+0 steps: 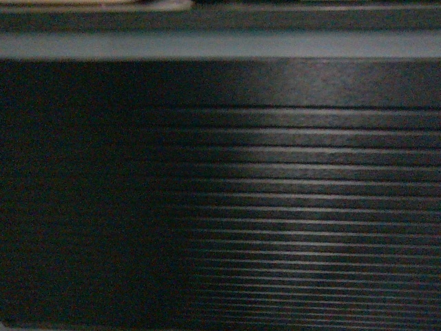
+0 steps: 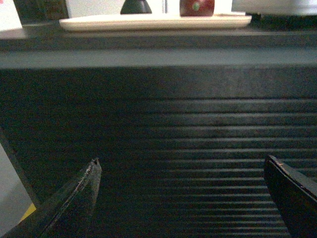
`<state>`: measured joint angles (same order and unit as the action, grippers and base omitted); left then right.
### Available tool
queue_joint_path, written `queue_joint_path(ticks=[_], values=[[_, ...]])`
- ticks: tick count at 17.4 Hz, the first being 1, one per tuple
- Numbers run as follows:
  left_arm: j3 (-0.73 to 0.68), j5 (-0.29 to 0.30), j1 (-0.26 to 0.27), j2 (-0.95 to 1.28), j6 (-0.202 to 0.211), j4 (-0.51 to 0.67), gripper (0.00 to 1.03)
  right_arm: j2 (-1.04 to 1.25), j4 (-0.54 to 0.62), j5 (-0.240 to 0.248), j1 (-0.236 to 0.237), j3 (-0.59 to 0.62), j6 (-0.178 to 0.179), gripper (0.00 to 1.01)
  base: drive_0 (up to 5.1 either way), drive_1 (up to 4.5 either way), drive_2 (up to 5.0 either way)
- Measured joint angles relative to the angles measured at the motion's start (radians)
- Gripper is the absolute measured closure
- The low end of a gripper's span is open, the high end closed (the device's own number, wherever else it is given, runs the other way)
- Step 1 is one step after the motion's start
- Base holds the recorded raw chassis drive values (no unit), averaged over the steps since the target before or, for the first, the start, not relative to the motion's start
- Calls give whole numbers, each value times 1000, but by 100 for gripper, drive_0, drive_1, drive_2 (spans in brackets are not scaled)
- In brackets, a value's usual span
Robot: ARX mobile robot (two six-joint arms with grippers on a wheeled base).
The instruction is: Place dark red mango on scale at checkout
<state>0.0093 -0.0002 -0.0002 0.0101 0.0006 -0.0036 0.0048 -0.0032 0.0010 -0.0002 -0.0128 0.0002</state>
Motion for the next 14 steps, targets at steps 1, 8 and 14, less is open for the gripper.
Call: queue_joint_path(ticks=[1,8,14], values=[[0,-1,0,0,-1,0,5,0,0,-2,0,0,-2,3,0,0,0],[0,-2,0,0,-1,0,5,0,0,-1,0,0,-2,3,0,0,0],[0,0,0,0,0,0,5,0,1,0,0,0,0,3,0,0,0]])
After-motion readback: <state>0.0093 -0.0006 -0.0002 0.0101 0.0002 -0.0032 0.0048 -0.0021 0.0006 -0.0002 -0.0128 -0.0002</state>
